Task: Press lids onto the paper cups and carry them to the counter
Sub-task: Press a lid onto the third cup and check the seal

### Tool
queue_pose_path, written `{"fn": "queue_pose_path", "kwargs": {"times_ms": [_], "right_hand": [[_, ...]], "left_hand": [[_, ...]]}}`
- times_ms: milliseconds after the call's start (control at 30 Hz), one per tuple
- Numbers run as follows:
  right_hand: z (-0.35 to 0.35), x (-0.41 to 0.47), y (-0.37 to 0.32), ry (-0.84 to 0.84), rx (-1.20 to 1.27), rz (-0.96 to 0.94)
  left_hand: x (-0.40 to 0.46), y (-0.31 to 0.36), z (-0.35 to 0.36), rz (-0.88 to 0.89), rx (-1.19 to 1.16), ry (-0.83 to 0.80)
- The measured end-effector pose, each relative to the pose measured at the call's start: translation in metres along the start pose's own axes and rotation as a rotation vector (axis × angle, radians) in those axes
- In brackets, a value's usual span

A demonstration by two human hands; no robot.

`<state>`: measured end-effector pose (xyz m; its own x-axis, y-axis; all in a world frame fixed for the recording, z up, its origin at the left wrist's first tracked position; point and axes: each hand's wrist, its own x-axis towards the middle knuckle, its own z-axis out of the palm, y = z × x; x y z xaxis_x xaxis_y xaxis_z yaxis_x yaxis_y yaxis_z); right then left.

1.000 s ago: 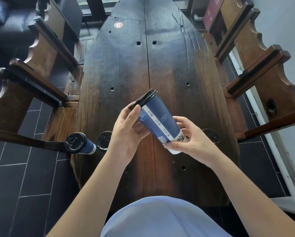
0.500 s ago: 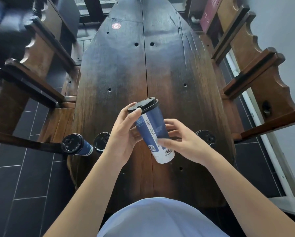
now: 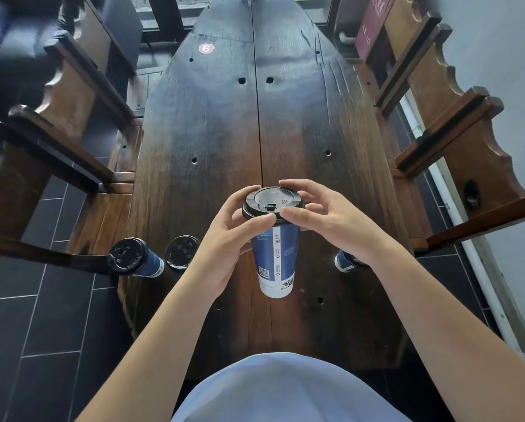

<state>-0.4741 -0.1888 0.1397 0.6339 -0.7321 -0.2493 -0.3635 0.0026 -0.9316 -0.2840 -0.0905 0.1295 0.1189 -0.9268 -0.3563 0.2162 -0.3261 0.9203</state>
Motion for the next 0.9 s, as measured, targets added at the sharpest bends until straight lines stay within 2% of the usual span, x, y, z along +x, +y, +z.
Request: {"fn": "queue_pose_path", "kwargs": {"times_ms": [533,900], "right_hand": [[0.001,0.002,0.016,-0.016,-0.082,0.08],[0.017,0.022,0.056,-0.101,-0.098,0.184]], "left_hand": [[0.013,-0.008,-0.008,-0.118,0.159,-0.045],[0.024,-0.037,-0.025,-0.11,0.413,-0.039]]}}
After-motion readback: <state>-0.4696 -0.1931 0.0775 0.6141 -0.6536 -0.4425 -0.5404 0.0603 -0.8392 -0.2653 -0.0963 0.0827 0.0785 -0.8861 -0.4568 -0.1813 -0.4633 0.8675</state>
